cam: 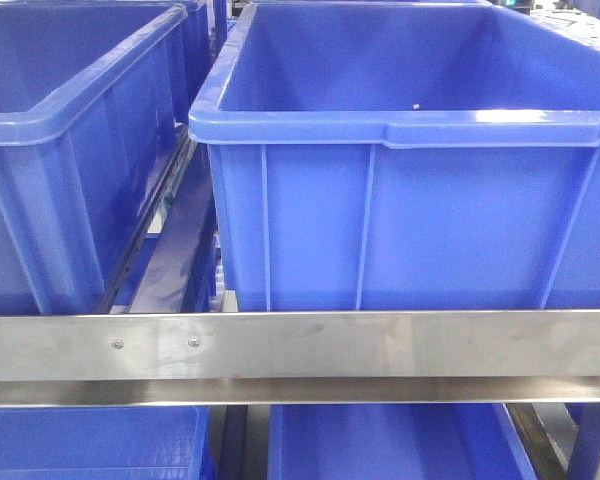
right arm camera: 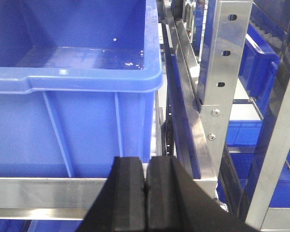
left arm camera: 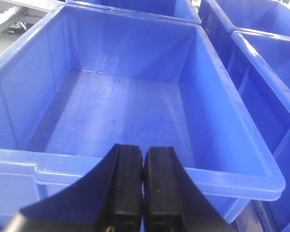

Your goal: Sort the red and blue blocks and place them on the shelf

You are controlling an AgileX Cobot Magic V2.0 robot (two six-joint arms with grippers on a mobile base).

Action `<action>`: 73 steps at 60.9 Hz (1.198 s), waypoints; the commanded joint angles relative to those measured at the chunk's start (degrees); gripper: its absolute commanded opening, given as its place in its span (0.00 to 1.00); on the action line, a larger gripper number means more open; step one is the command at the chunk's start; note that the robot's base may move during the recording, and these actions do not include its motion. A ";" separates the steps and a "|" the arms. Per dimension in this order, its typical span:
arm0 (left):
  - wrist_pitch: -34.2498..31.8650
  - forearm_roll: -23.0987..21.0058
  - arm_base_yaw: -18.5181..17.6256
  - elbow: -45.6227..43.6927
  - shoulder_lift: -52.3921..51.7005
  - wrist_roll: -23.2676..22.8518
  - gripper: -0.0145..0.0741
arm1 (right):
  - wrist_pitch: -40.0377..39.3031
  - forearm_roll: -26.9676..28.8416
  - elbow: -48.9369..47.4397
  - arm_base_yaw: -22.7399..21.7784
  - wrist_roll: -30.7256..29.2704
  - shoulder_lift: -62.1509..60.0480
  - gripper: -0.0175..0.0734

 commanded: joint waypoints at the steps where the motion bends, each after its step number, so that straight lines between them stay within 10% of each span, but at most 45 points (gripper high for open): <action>1: -4.64 0.31 -0.44 -1.52 0.17 -0.09 0.32 | -5.32 -0.83 -1.34 -0.28 -0.29 -1.18 0.25; 36: -8.65 -9.03 1.20 21.44 -19.91 -0.21 0.32 | -5.32 -0.83 -1.34 -0.28 -0.29 -1.18 0.25; 73: -6.53 -9.70 0.97 21.29 -21.32 3.77 0.32 | -5.26 -0.83 -1.34 -0.28 -0.29 -1.18 0.25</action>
